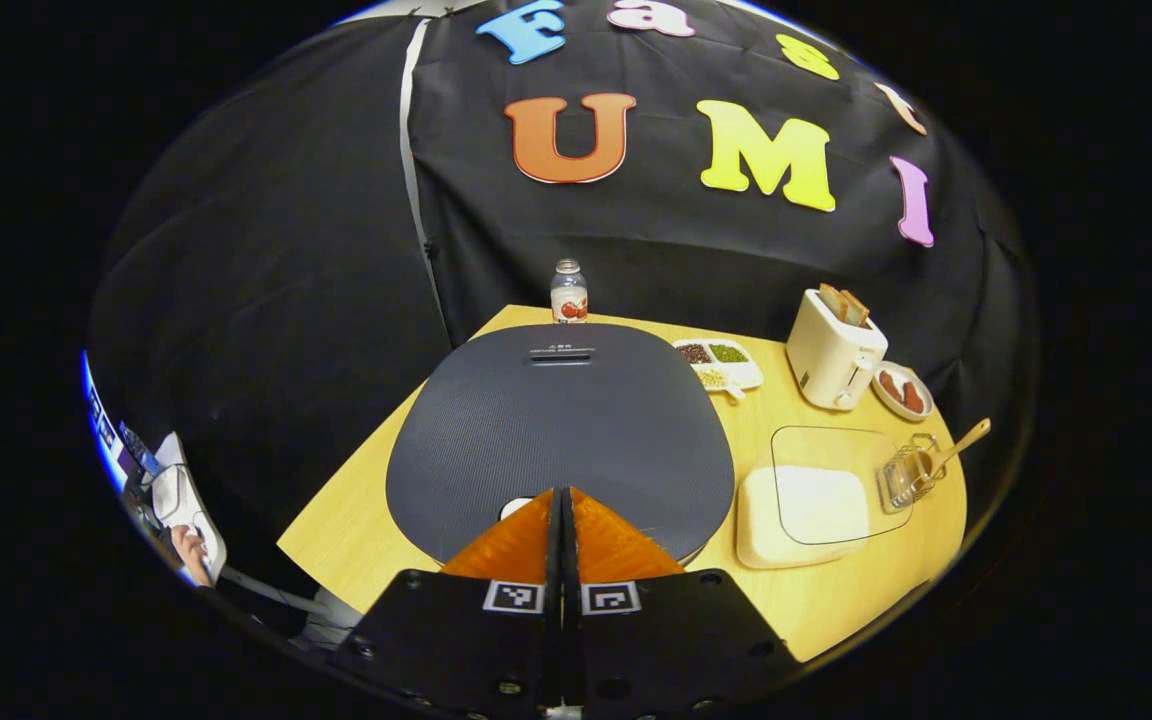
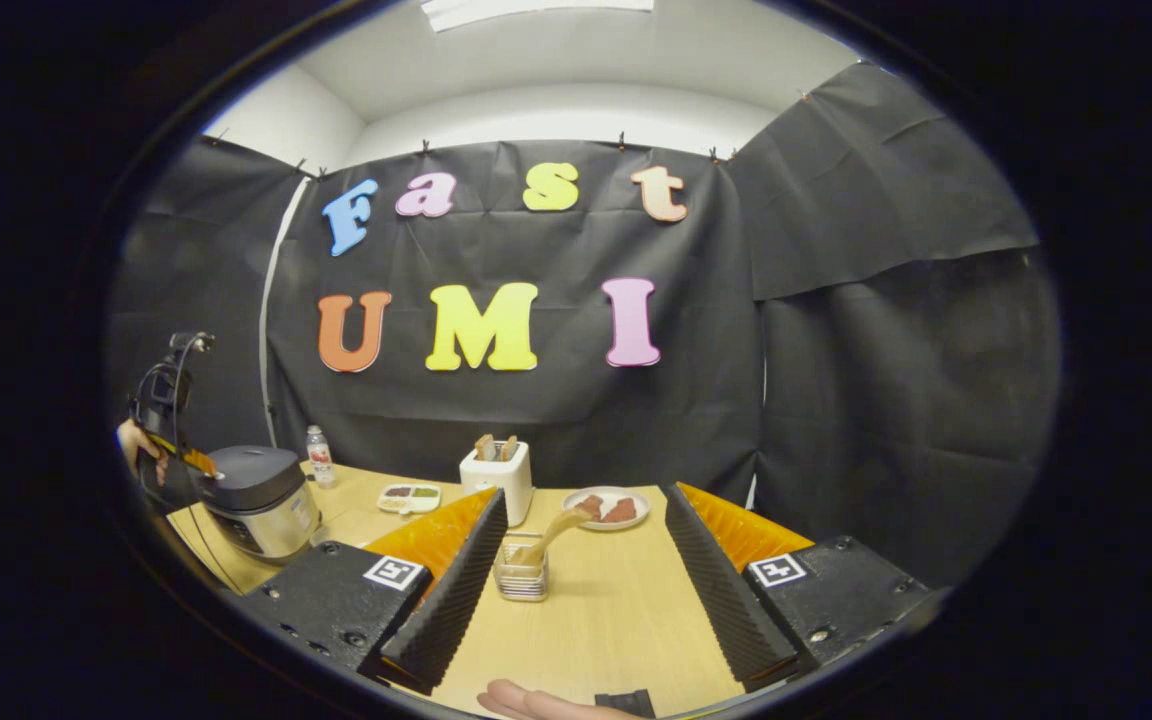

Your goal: Close the left gripper, press the button to open the rice cooker; take a wooden spoon from the chopstick holder with the right hand, scoop a spoonful of rice and pour it into the rice cooker, then put the wooden spoon back into the chopstick holder.

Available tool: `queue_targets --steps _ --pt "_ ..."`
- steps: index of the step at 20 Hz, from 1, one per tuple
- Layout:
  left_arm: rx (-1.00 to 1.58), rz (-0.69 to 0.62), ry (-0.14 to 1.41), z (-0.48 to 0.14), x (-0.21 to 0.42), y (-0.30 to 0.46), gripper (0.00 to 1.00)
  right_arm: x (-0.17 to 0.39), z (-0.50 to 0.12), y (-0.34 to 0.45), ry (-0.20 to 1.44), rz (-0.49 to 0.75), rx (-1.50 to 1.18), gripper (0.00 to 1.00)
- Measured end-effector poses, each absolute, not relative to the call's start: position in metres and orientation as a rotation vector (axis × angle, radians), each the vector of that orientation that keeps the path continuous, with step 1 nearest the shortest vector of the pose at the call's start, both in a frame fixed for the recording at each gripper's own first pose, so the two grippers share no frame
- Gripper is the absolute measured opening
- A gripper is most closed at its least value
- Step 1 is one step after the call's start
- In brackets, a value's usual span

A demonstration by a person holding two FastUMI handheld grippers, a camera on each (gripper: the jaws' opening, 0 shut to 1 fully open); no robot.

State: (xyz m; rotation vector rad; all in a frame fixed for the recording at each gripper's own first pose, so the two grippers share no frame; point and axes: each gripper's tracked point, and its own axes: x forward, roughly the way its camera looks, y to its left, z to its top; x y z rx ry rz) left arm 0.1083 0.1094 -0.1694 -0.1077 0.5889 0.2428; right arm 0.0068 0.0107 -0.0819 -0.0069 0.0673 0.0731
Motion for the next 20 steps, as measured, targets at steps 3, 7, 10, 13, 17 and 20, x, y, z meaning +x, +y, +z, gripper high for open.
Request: queue_targets --steps 3,7,10,13,17,20 --pt "-0.103 0.260 0.422 -0.115 0.099 0.113 0.11 0.006 -0.088 0.011 0.069 0.062 -0.029 1.00" --pt "-0.101 0.205 0.297 -0.056 0.078 0.087 0.42 0.007 -0.102 0.021 0.099 0.072 -0.039 0.96" --pt "-0.051 0.212 0.239 -0.037 0.063 0.082 0.72 0.007 -0.110 0.029 0.113 0.081 -0.043 1.00" --pt "-0.058 0.178 0.203 -0.030 0.041 0.067 0.97 0.011 -0.120 0.037 0.127 0.087 -0.052 0.96" --pt "-0.067 0.132 0.133 -0.026 0.022 0.052 0.97 0.024 -0.134 0.042 0.125 0.076 -0.086 1.00" --pt "-0.071 0.108 0.110 -0.031 0.005 0.044 0.95 0.040 -0.157 0.051 0.171 0.092 -0.066 0.96"
